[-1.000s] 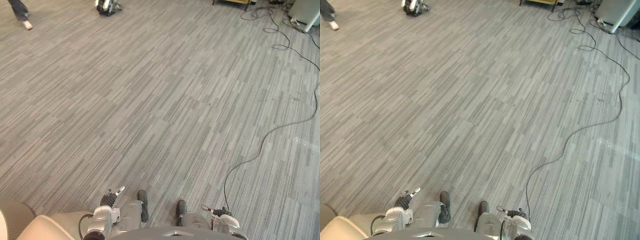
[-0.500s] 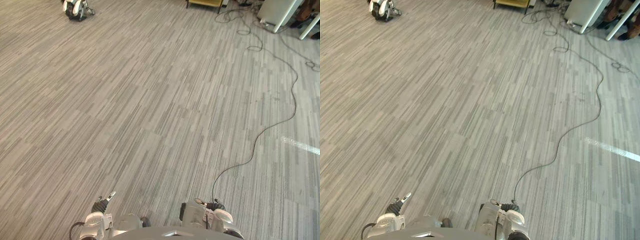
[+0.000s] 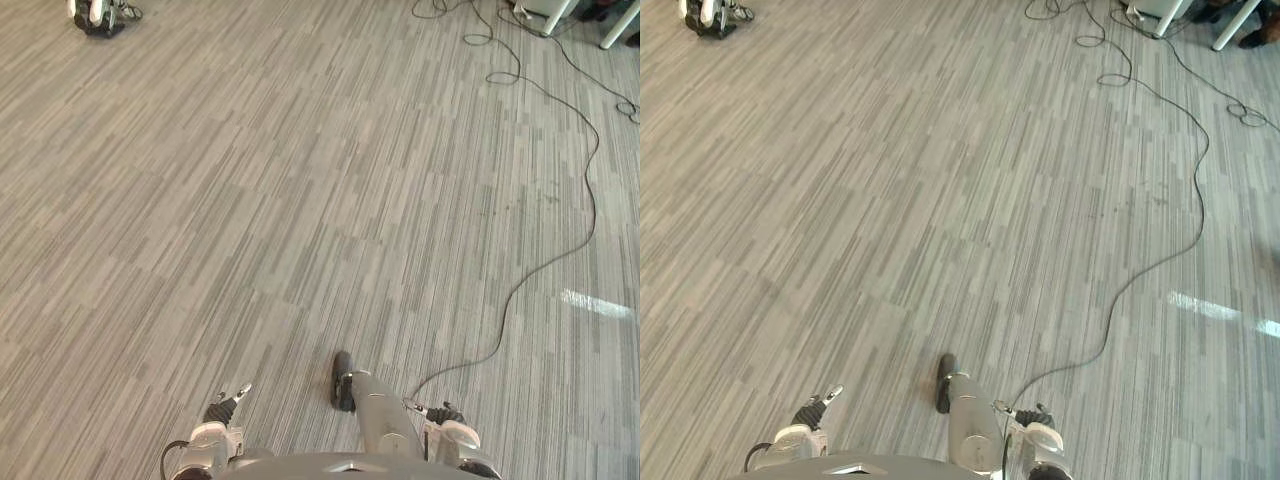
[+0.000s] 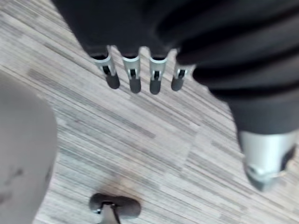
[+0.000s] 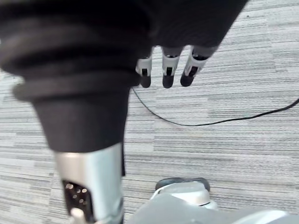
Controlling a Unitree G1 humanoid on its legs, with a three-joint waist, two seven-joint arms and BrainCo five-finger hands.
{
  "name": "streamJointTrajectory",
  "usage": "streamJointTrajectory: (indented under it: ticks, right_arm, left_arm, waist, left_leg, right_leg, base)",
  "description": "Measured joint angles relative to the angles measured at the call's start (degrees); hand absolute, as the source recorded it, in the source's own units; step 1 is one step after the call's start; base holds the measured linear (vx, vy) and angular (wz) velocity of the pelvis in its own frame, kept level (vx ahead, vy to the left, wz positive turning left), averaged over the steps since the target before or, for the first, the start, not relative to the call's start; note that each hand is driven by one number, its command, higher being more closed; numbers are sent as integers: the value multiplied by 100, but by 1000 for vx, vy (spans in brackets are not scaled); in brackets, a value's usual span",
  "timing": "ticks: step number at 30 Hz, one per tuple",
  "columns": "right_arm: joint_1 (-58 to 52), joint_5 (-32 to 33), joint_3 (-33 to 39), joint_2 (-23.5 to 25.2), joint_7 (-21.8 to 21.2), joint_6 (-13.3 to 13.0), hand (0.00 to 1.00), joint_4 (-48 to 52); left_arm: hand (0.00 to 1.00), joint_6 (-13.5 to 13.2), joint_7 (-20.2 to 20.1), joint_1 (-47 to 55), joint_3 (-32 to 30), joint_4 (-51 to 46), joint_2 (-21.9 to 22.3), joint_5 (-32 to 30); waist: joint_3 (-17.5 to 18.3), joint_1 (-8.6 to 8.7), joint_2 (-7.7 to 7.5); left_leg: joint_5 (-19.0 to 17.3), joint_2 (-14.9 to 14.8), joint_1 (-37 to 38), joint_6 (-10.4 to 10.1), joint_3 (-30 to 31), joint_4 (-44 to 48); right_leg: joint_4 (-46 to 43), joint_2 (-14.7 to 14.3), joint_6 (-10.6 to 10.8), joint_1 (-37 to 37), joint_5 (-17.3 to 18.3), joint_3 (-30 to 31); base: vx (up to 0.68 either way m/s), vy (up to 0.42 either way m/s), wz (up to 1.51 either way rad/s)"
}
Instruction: Pick up cushions and gather them together orderly.
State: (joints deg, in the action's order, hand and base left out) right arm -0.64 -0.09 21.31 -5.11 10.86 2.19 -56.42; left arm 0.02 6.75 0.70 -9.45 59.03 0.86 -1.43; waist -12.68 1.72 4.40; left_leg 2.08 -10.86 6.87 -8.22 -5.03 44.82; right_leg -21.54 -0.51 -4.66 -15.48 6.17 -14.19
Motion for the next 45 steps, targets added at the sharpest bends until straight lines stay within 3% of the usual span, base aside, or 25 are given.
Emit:
streamJointTrajectory:
  ticks: [2, 4, 8, 12, 14, 15, 16, 17, 19, 21, 23, 24, 27, 30, 31, 32, 34, 35, 36, 38, 39, 40, 42, 43, 45]
  right_arm:
    - [-126, 61, -49, 45, 44, -8, 0, 150]
    - [-137, 86, -41, 41, 61, 3, 0, 141]
    - [-121, 203, -18, 36, 68, 13, 0, 66]
    - [-100, 245, -44, 108, 100, 26, 0, -1]
    - [-71, 246, -40, 197, 111, 33, 0, -122]
    - [-78, 243, -37, 277, 105, 33, 0, -185]
    - [8, 243, -38, 328, 92, 32, 0, -294]
    - [41, 231, -31, 408, 72, 15, 0, -310]
    - [-45, 188, -18, 425, 48, 36, 0, -377]
    - [-65, 193, 19, 458, 13, 4, 0, -317]
    - [-57, 191, 16, 419, -34, -62, 0, -289]
    - [-56, 189, 12, 379, -47, -80, 0, -286]
    - [18, 185, 16, 328, -64, -83, 0, -287]
    - [198, 171, 5, 203, -83, -80, 0, -296]
    - [203, 114, -6, 138, -79, -76, 0, -297]
    - [153, -40, -34, 100, -77, -30, 0, -306]
    - [-103, -37, -27, 149, -68, 48, 0, -314]
    - [-221, -25, -7, 141, -53, 56, 0, -313]
    - [-291, -28, 35, 133, -46, 55, 0, -313]
    - [-301, -33, 225, 18, -37, 64, 0, -295]
    - [-301, -33, 203, -4, -40, 65, 0, -284]
    - [-300, -33, 164, -18, -32, 57, 0, -267]
    - [-328, -22, 105, -26, -17, 51, 0, -245]
    - [-333, 40, 1, -5, -8, 49, 0, -221]
    - [-376, 101, -61, -6, 42, 32, 0, -96]
  left_arm:
    - [0, 2, -2, 22, -6, -187, -21, -9]
    - [0, -5, -2, 63, -2, -331, -18, -7]
    - [0, -70, -6, 71, 8, -452, -7, 15]
    - [0, -127, -6, 79, -15, -554, 61, 134]
    - [0, -143, -11, 39, -60, -615, 14, 142]
    - [0, -163, -19, 38, -84, -643, -42, 142]
    - [0, -181, -20, 38, -146, -655, -59, 139]
    - [0, -179, -38, 40, -200, -649, -122, 138]
    - [0, -180, -95, 38, -157, -619, -234, 136]
    - [0, -140, -94, -1, -70, -368, -351, 130]
    - [0, -60, -89, 15, 62, -219, -433, 130]
    - [0, -19, -85, 48, 82, -158, -447, 127]
    - [0, -6, -87, 83, 105, -24, -484, 126]
    - [0, 1, -89, 119, 111, 31, -473, 123]
    - [0, 0, -89, 132, 119, 51, -469, 122]
    - [0, -2, -89, 164, 117, 70, -481, 106]
    - [0, -7, -90, 201, 113, 71, -488, 58]
    - [0, -5, -89, 205, 97, 74, -475, 4]
    - [0, -6, -89, 212, 76, 72, -432, -3]
    - [0, -8, -95, 231, -71, 44, -174, -3]
    - [0, -8, -110, 230, -167, 24, -131, -1]
    - [0, -8, -112, 226, -236, 9, -79, 3]
    - [0, -19, -131, 205, -232, -142, -83, 2]
    - [0, -20, -130, 207, -218, -276, -96, 1]
    - [0, -28, -131, 204, -154, -452, -78, 8]
  waist:
    - [-8, -78, 4]
    - [-18, -156, -22]
    - [-1, -343, -23]
    - [31, -497, 38]
    - [59, -648, -123]
    - [142, -672, -227]
    - [212, -667, -376]
    - [296, -612, -541]
    - [366, -616, -694]
    - [384, -493, -829]
    - [334, -451, -759]
    - [333, -439, -712]
    - [314, -427, -663]
    - [230, -315, -528]
    - [182, -254, -456]
    - [168, -169, -475]
    - [168, -87, -545]
    - [180, -34, -529]
    - [180, -17, -450]
    - [220, -40, 66]
    - [207, -40, 115]
    - [175, -33, 177]
    - [75, -98, 168]
    - [14, -133, -18]
    - [23, -207, -67]
  left_leg:
    - [-842, -280, -812, 175, -422, 1272]
    - [-1273, -263, -1390, 302, -718, 1217]
    - [-1567, 114, -2176, 451, -1078, -1048]
    - [-715, 482, -2620, 270, -588, -3583]
    - [150, 524, -2688, 492, -625, -3379]
    - [271, 671, -2708, 663, -617, -3214]
    - [182, 783, -2792, 834, -624, -2976]
    - [-198, 937, -2925, 1111, -656, -2461]
    - [-844, 1049, -2839, 1285, -803, -1916]
    - [-1412, 1253, -2327, 1380, -914, -1753]
    - [-1661, 1356, -1689, 1392, -920, -1938]
    - [-1762, 1395, -1148, 1389, -933, -2249]
    - [-1770, 1397, -194, 1361, -957, -2987]
    - [-1851, 1301, 402, 1213, -962, -3471]
    - [-1914, 1217, 588, 1101, -895, -3573]
    - [-2010, 1201, 771, 931, -639, -3617]
    - [-2166, 1270, 1033, 686, -215, -3598]
    - [-2222, 1200, 1193, 630, 76, -3489]
    - [-2221, 1137, 1184, 629, 184, -3334]
    - [-2000, 675, 543, 402, 337, -1607]
    - [-1778, 594, 327, 373, 330, -1091]
    - [-957, 420, -126, 256, 335, 33]
    - [-1084, -125, -820, 368, -161, 1704]
    - [-1246, -197, -1134, 485, -417, 1984]
    - [-1489, -171, -1732, 585, -666, 1789]
  right_leg:
    - [366, -142, -116, 662, 171, 111]
    - [732, -169, -59, 1149, 236, 250]
    - [1263, 15, 202, 1945, 339, 476]
    - [1694, 159, 563, 2604, 699, 684]
    - [1699, 337, 709, 2852, 1003, 903]
    - [1614, 506, 664, 2876, 1105, 984]
    - [1442, 617, 598, 2808, 1129, 1124]
    - [943, 847, 784, 2608, 1030, 1295]
    - [-327, 1020, 1038, 2254, 964, 1573]
    - [-3011, 1196, 1782, 1266, 262, 1810]
    - [-4114, 1353, 1522, 851, 268, 1360]
    - [-4347, 1423, 1174, 625, 502, 923]
    - [-3580, 1407, 842, 199, 1072, -124]
    - [-1803, 1066, 677, -452, 968, -546]
    - [-789, 805, 671, -597, 555, -473]
    - [647, 514, 705, -629, -240, -23]
    - [1174, 508, 682, -621, -725, 456]
    - [712, 499, 468, -650, -1312, 574]
    - [433, 501, 455, -702, -1324, 557]
    - [-69, 248, 365, -590, -623, 309]
    - [-106, 201, 353, -508, -517, 277]
    - [-87, 99, 281, -231, -303, 256]
    - [184, -84, 114, 610, 10, 259]
    - [382, -62, 88, 1068, 183, 307]
    - [751, -20, 138, 1637, 301, 359]
  base:
    - [358, -80, -26]
    - [333, -29, -27]
    - [371, 60, -30]
    - [517, 221, -23]
    - [539, 315, -44]
    - [365, 181, -44]
    - [746, 352, -43]
    - [765, 351, -31]
    - [638, 300, -15]
    - [658, 278, -8]
    - [584, 211, -12]
    - [461, 123, -19]
    - [537, 89, -11]
    - [526, 24, -6]
    - [646, -72, 45]
    - [658, -110, 65]
    - [599, -187, 98]
    - [623, -255, 92]
    - [746, -305, 63]
    - [598, -224, 20]
    - [479, -171, 3]
    - [614, -183, -2]
    - [679, -181, -6]
    - [452, -116, -6]
    - [542, -102, -9]
